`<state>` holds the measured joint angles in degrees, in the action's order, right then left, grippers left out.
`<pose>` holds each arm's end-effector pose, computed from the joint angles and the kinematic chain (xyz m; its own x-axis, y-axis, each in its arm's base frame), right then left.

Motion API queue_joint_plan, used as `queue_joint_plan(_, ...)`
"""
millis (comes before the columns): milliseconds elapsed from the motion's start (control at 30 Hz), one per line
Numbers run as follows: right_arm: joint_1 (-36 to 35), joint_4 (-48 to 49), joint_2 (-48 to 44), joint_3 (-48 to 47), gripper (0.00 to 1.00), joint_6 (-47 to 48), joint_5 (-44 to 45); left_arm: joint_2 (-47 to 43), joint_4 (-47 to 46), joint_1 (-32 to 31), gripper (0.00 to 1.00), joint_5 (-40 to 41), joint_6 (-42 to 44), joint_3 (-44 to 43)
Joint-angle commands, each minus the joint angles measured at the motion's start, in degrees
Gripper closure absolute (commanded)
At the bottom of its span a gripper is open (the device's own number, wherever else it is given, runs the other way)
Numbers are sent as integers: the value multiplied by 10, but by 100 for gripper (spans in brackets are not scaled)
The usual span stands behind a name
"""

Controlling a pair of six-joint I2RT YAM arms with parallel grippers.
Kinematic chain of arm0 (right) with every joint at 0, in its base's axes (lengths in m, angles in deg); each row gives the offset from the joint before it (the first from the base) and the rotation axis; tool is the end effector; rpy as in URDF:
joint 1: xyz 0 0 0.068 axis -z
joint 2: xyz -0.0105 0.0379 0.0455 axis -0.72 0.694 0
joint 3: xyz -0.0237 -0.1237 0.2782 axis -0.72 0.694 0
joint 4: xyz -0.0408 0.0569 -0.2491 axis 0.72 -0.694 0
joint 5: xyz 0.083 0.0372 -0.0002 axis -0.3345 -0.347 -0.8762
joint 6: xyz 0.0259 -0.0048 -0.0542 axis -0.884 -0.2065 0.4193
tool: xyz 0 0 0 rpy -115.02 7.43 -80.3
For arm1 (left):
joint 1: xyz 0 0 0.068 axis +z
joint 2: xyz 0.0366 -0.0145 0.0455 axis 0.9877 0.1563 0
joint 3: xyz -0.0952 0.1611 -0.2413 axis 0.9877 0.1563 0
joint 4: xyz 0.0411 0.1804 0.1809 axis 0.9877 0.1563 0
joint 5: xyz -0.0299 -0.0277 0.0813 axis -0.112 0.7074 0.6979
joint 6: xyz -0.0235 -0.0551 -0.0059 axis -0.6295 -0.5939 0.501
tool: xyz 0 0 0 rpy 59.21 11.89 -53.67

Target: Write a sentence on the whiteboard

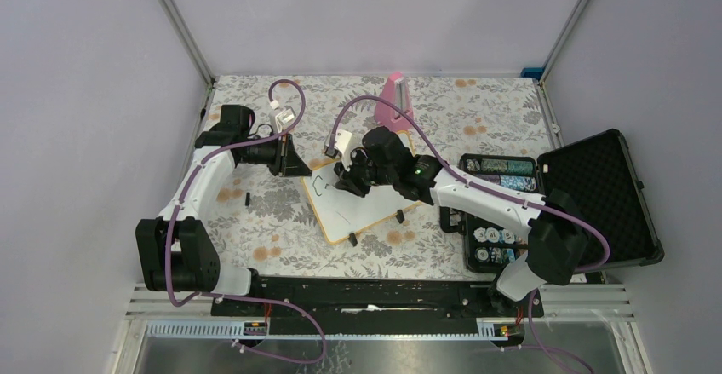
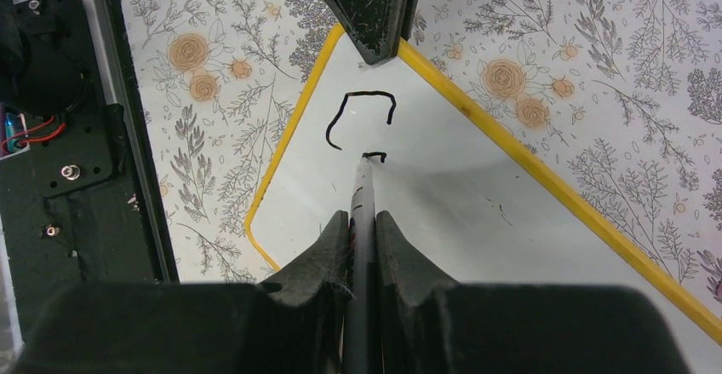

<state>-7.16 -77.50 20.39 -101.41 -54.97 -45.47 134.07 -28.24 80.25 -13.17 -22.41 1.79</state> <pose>0.2128 0.3051 0.3347 -0.0648 -0.4113 -0.9092 -0.9514 0.3002 -0.0680 0.2622 -0.0416 0.3104 -0.7171 0.1659 -0.6770 0.6569 0.4854 -0.5769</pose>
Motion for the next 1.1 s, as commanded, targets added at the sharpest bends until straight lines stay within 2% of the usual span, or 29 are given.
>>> queue_joint_plan(0,0,3,-18,-4,100,18,14,-12,-10,2,100,10,6,0)
queue_joint_plan(1067,14,4,-27,-9,100,6,34,-11,-10,2,100,8,5,-1)
